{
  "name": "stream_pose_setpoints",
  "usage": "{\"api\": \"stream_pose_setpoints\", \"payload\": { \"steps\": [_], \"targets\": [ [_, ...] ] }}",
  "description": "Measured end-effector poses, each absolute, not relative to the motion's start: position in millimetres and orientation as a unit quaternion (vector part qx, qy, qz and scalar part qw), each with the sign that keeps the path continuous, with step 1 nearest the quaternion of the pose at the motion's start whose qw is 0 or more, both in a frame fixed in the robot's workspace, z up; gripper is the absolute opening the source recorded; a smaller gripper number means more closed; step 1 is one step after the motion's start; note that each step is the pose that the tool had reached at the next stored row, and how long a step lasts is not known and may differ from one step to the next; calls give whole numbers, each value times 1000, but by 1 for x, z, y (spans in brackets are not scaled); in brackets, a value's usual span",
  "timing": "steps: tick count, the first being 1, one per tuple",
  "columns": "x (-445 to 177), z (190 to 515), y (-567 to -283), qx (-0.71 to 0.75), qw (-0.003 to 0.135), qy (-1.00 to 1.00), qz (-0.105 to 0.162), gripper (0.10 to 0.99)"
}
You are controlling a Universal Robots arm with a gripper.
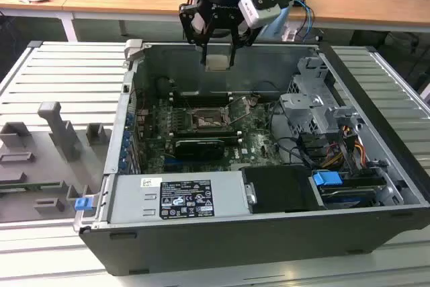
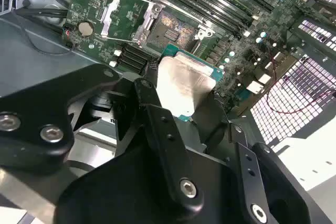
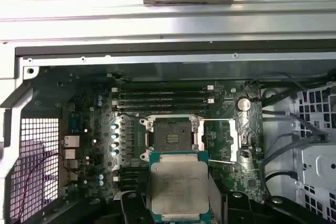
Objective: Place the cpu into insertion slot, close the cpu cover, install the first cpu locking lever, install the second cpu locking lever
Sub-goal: 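Place the cpu into insertion slot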
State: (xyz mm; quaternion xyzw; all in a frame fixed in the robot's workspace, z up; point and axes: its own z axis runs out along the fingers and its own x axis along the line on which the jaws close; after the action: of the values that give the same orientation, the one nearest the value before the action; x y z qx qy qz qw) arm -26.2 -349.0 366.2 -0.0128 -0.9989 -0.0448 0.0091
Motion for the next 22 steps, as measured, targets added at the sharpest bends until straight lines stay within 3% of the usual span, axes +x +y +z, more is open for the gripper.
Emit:
{"api": "stream_pose_setpoints", "payload": {
  "steps": [22],
  "targets": [
    [-26,362,-350,-58,7,-997,-44,529]
  ]
}}
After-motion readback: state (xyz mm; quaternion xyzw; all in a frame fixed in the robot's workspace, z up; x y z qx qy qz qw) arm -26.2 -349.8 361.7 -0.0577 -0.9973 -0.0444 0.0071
